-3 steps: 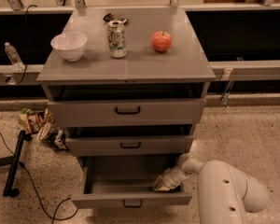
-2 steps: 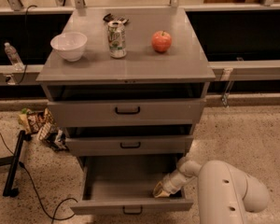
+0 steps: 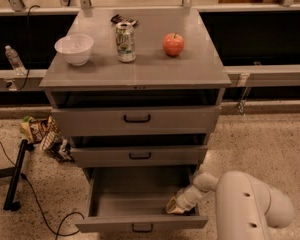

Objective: Open bottom drawer

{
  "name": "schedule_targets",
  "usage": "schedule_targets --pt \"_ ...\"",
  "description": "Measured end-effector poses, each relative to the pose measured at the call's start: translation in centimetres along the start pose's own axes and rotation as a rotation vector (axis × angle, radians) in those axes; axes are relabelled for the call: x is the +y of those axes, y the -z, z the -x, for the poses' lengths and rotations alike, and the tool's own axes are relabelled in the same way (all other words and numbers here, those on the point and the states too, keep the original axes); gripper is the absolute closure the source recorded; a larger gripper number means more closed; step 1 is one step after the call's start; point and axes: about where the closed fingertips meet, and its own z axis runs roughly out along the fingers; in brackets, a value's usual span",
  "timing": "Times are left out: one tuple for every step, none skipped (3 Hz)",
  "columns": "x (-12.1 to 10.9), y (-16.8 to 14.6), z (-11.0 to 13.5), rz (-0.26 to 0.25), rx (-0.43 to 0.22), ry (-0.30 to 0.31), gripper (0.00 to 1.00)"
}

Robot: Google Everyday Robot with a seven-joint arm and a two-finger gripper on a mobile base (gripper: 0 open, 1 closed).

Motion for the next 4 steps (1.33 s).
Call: schedule_targets --pt "1.5 0.0 -0.5 0.029 0.007 -0.019 1.0" --pt "3.4 0.2 -0.5 0.048 -0.002 -0.035 1.0" --pt "4.7 2.8 0.8 -0.014 -0.06 -0.044 1.0" --pt "4.7 6.9 2.0 -0.125 -0.112 -0.026 1.0"
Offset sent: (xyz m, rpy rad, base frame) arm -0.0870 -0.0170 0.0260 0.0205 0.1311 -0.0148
